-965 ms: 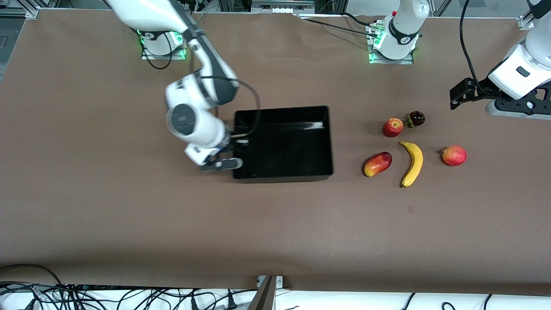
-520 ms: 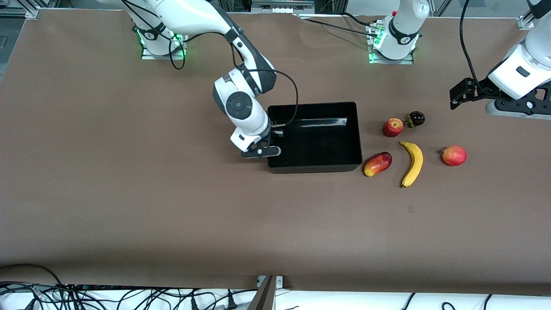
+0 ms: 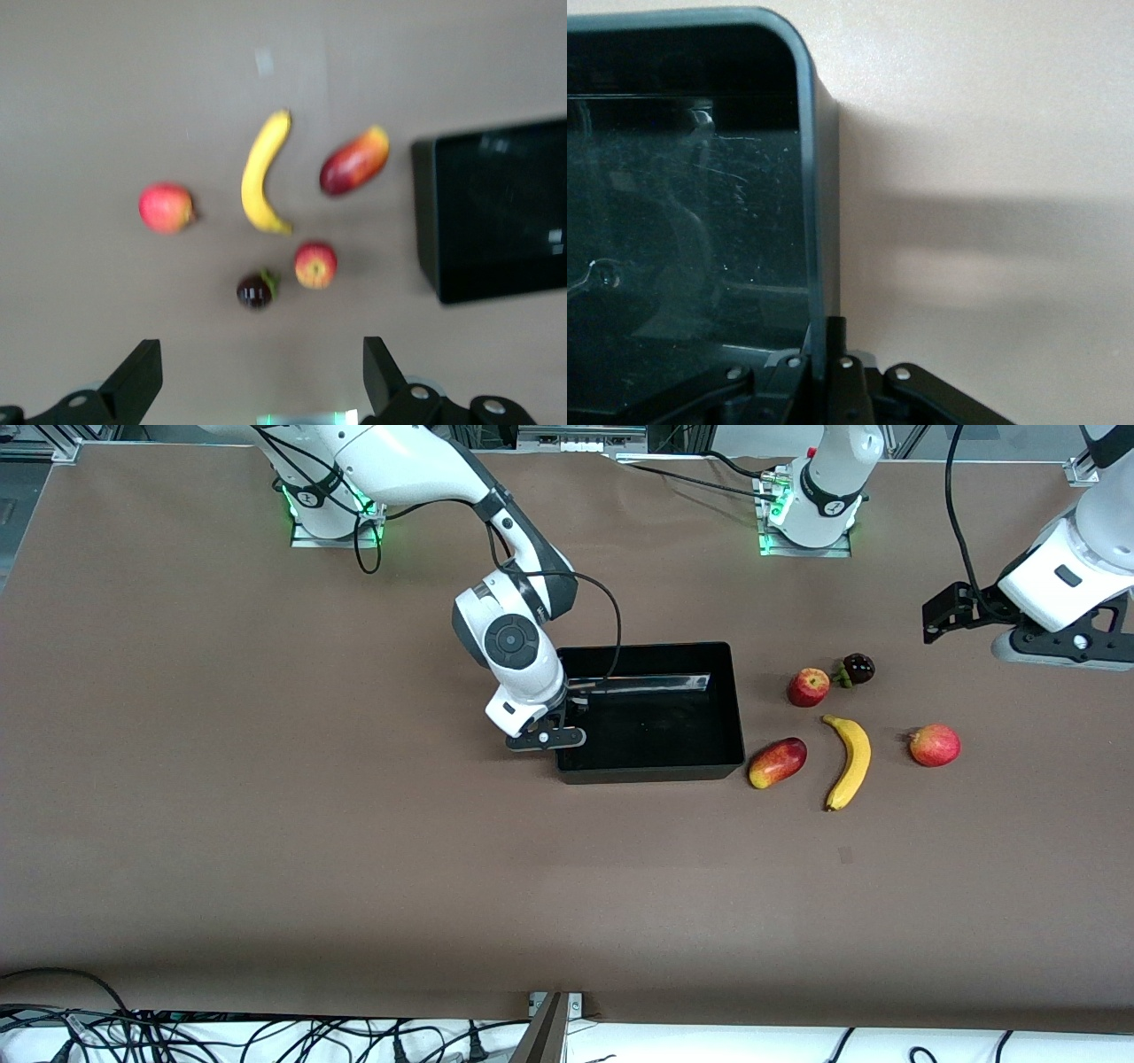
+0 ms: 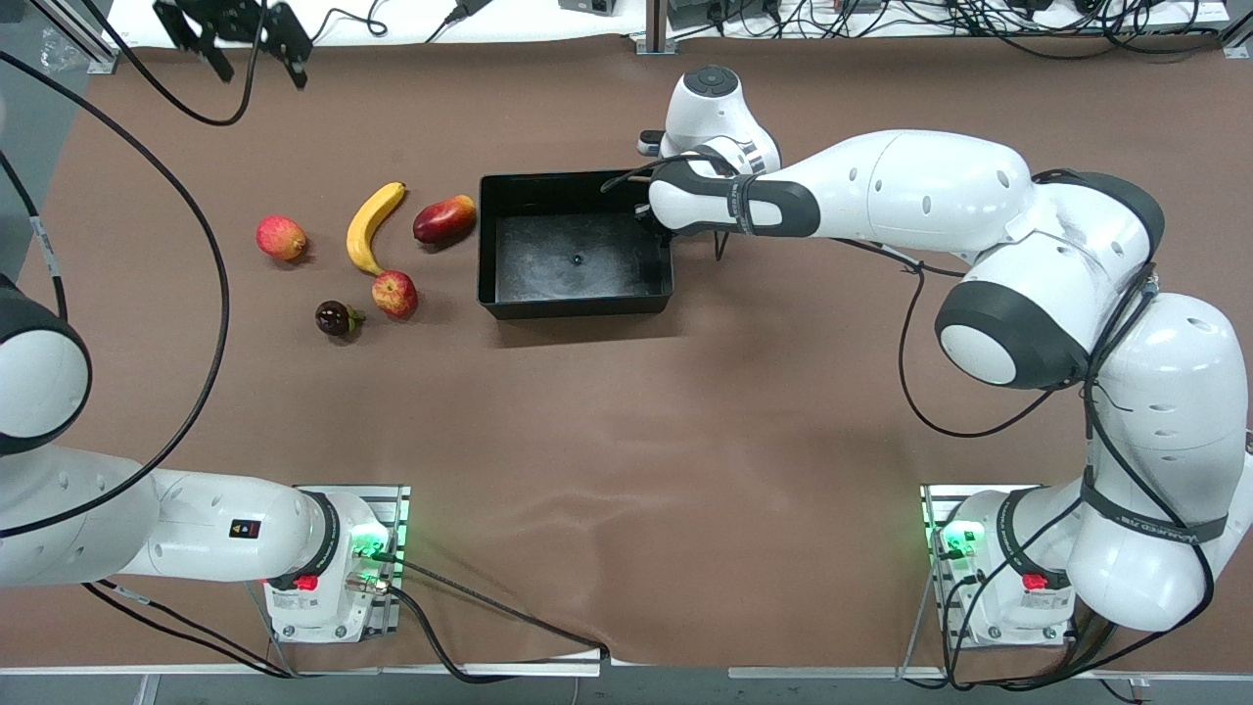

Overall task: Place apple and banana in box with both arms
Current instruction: 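Reach the left gripper to the small apple while the right gripper withdraws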

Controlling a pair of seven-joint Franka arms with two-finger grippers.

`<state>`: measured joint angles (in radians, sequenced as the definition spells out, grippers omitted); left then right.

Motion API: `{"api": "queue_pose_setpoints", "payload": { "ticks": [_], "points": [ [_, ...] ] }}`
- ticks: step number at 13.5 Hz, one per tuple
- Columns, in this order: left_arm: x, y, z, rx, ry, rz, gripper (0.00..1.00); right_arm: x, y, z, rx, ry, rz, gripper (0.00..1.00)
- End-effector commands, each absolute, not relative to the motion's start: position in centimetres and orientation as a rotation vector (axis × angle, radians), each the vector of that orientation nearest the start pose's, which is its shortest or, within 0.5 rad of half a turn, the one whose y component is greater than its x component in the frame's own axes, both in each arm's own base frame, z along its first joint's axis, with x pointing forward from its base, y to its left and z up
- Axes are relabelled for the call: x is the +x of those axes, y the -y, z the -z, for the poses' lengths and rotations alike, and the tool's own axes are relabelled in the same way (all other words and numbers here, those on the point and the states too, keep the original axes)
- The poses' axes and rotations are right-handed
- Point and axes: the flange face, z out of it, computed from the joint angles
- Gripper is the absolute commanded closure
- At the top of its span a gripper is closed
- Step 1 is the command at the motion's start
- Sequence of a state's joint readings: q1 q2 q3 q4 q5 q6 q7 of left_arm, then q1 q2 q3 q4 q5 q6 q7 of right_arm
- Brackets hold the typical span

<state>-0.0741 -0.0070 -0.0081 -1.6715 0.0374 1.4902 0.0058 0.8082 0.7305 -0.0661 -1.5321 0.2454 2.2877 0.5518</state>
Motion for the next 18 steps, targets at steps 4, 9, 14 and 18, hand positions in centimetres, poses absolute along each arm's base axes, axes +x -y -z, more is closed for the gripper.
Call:
{"api": "queue_pose_setpoints", "payload": {
  "ticks": [4, 9, 14, 18],
  "points": [
    [55.3, 4.9, -43.8, -3.032, -0.132, -0.601, 0.00, 52.9, -50.0, -23.4, -3.018, 0.076, -0.020, 0.00],
    [50.4, 5.9, -32.4, -3.072, -0.190, -0.391, 0.00, 57.5, -46.0, -33.8, -3.050, 0.025, 0.030, 0.00],
    [45.9, 6.3, -24.2, -3.099, -0.226, -0.246, 0.00, 61.8, -33.9, -44.8, -3.064, 0.031, 0.038, 0.00],
    [44.4, 7.3, -19.7, -3.108, -0.273, -0.230, 0.00, 61.6, -24.2, -52.0, -3.034, 0.085, -0.049, 0.00]
  ]
}}
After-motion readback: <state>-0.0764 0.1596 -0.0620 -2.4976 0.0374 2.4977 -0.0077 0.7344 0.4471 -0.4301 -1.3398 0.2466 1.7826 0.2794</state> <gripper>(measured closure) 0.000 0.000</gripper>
